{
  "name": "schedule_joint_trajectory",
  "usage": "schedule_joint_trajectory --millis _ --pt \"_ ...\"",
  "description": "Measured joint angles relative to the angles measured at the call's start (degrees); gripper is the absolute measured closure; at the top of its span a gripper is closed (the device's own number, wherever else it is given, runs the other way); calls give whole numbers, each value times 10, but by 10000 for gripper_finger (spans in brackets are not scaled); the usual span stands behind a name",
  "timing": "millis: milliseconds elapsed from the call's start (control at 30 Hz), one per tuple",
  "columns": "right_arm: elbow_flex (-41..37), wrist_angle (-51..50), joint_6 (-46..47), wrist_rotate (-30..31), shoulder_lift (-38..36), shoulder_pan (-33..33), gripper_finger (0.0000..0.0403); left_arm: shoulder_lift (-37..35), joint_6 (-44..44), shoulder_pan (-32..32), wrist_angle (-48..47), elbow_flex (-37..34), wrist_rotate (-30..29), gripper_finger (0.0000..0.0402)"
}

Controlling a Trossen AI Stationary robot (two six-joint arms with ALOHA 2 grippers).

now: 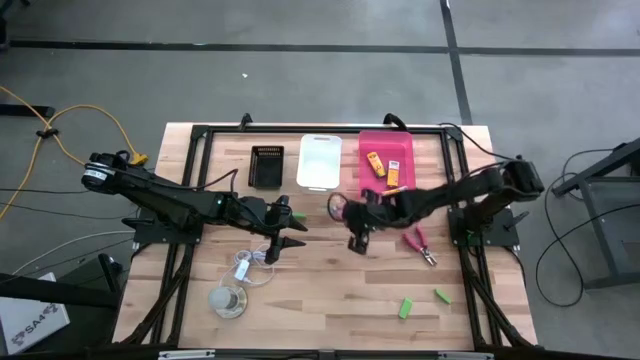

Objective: Pick & Place School Supplies
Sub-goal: Put the left pink hole puncher into the white bin

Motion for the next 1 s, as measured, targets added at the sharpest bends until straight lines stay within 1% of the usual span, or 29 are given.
schedule_joint_trajectory --millis 167,300,467,600,700,833,1000 --pt "61 -7 -1 10 -1 -58 367 0 0 0 0 0 0 214" --pt "75 27 -10 5 -1 -107 369 0 0 0 0 0 0 214" --pt "75 83 -9 -41 14 -156 369 0 0 0 0 0 0 214" --pt "75 145 -10 -83 46 -181 369 0 0 0 0 0 0 214" --pt "75 182 -8 -95 76 -193 369 0 0 0 0 0 0 214" --pt "75 209 4 -93 114 -211 369 0 0 0 0 0 0 214" --pt "75 221 29 -66 141 -232 369 0 0 0 0 0 0 214"
